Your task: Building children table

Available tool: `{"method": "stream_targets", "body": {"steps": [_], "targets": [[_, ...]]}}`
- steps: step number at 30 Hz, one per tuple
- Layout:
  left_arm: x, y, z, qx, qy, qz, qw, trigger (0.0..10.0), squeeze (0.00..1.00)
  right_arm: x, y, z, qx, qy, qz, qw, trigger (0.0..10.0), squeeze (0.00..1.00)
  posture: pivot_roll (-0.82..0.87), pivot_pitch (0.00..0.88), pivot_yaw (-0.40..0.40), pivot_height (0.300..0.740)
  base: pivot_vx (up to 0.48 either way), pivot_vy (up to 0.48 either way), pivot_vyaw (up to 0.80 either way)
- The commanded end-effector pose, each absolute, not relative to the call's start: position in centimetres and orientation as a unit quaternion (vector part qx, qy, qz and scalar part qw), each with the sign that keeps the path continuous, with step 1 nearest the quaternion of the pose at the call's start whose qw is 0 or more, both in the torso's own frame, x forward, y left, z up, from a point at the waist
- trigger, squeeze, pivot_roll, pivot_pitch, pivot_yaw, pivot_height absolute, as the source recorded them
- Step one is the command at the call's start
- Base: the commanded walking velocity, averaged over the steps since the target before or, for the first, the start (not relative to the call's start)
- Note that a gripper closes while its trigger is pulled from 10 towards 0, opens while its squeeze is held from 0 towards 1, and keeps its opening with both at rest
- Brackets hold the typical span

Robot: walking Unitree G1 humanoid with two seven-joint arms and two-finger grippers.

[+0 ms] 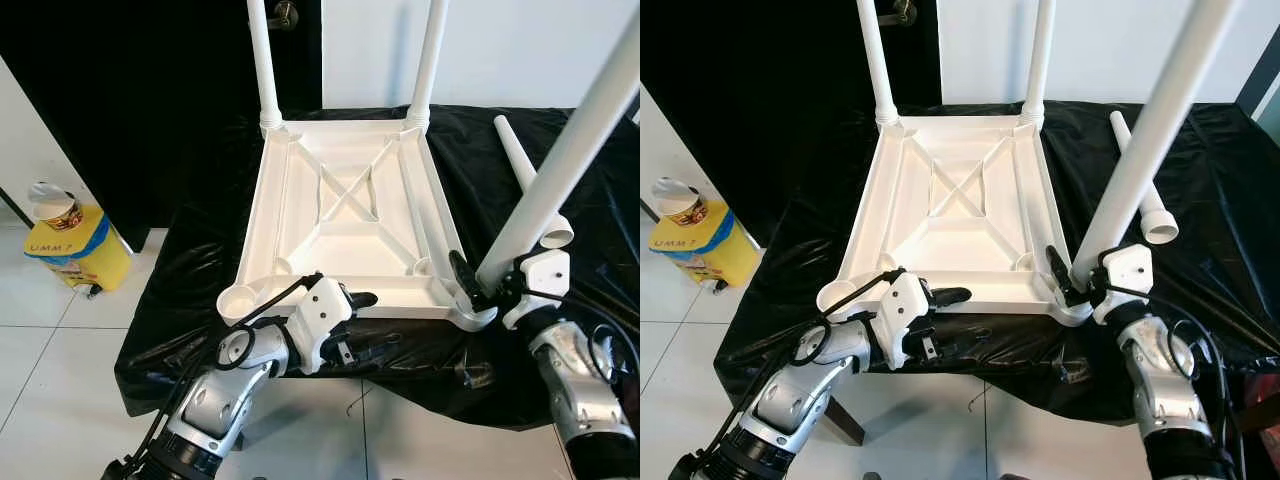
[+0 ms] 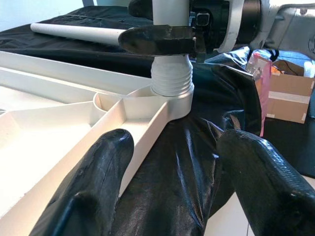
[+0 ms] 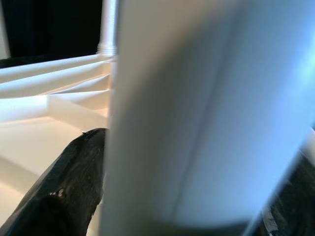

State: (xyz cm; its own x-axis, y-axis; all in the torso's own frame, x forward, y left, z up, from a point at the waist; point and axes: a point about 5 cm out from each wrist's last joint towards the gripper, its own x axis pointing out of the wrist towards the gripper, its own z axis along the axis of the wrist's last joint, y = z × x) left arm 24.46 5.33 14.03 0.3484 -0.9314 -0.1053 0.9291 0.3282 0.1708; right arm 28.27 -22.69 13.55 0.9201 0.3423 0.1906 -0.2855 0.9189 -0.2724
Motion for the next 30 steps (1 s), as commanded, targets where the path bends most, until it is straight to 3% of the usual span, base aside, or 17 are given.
{"method": "stream_targets", "body": {"steps": [1,3,4,5,7,8,11,12,14,15,20,23,24,30], "targets": [[24.7,5.4,14.3,0.109,-0.012,-0.562,0.82,10.0,0.0,28.7,-22.4,14.0,-0.127,-0.119,0.192,0.966,10.0,0.0,-0.02,0.0,-0.004,0.74,0.0,0.0,0.0],[24.7,5.4,14.3,0.109,-0.013,-0.562,0.82,10.0,0.0,28.8,-22.5,14.2,-0.129,-0.118,0.201,0.964,10.0,0.0,-0.02,0.0,-0.004,0.74,0.0,0.0,0.0],[24.7,5.4,14.3,0.108,-0.013,-0.561,0.82,10.0,0.0,28.9,-22.6,14.2,-0.13,-0.115,0.211,0.962,8.1,0.0,-0.02,0.0,-0.007,0.74,0.0,0.0,0.0],[24.8,5.4,14.3,0.109,-0.014,-0.561,0.82,10.0,0.0,28.9,-22.6,14.2,-0.133,-0.108,0.222,0.96,4.8,0.0,-0.02,0.0,-0.008,0.74,0.0,0.0,0.0],[24.8,5.4,14.3,0.109,-0.014,-0.561,0.82,10.0,0.0,28.9,-22.7,14.1,-0.136,-0.104,0.23,0.958,4.8,0.0,-0.02,0.0,-0.008,0.74,0.0,0.0,0.0],[24.9,5.5,14.4,0.109,-0.015,-0.56,0.821,10.0,0.0,28.8,-22.7,13.7,-0.139,-0.093,0.24,0.956,3.7,0.0,-0.01,0.0,-0.011,0.74,0.0,0.0,0.0],[25.0,5.6,14.5,0.11,-0.019,-0.557,0.823,10.0,0.0,28.5,-23.0,12.7,-0.15,-0.069,0.251,0.954,3.1,0.0,-0.01,0.0,-0.011,0.74,0.0,0.0,0.0],[25.0,5.6,14.5,0.11,-0.019,-0.556,0.824,10.0,0.0,28.2,-22.9,12.2,-0.149,-0.059,0.256,0.953,2.3,0.0,-0.01,0.0,-0.013,0.74,0.0,0.0,0.0],[25.0,5.6,14.5,0.11,-0.019,-0.556,0.824,10.0,0.0,28.1,-22.9,11.9,-0.147,-0.052,0.259,0.953,2.3,0.0,-0.01,0.0,-0.013,0.74,0.0,0.0,0.0],[25.0,5.6,14.5,0.111,-0.019,-0.555,0.824,10.0,0.0,27.8,-22.9,11.3,-0.147,-0.041,0.261,0.953,0.2,0.0,-0.01,0.0,-0.012,0.74,0.0,0.0,0.0],[25.0,5.7,14.5,0.111,-0.019,-0.555,0.824,10.0,0.0,27.4,-23.0,10.2,-0.144,-0.022,0.262,0.954,0.0,0.0,-0.02,0.0,-0.007,0.74,0.0,0.0,0.0],[25.0,5.8,14.6,0.112,-0.019,-0.556,0.824,10.0,0.0,27.2,-22.9,9.7,-0.128,-0.014,0.246,0.961,0.0,0.0,-0.02,0.0,-0.001,0.74,0.0,0.0,0.0],[25.1,5.9,14.6,0.112,-0.019,-0.556,0.823,10.0,0.0,27.2,-22.8,9.6,-0.12,-0.012,0.235,0.964,10.0,0.0,-0.02,0.0,0.0,0.74,0.0,0.0,0.0],[25.1,5.9,14.7,0.113,-0.019,-0.558,0.822,10.0,0.0,27.3,-22.5,9.3,-0.074,-0.007,0.204,0.976,10.0,0.0,-0.02,0.0,0.007,0.74,0.0,0.0,0.0]]}}
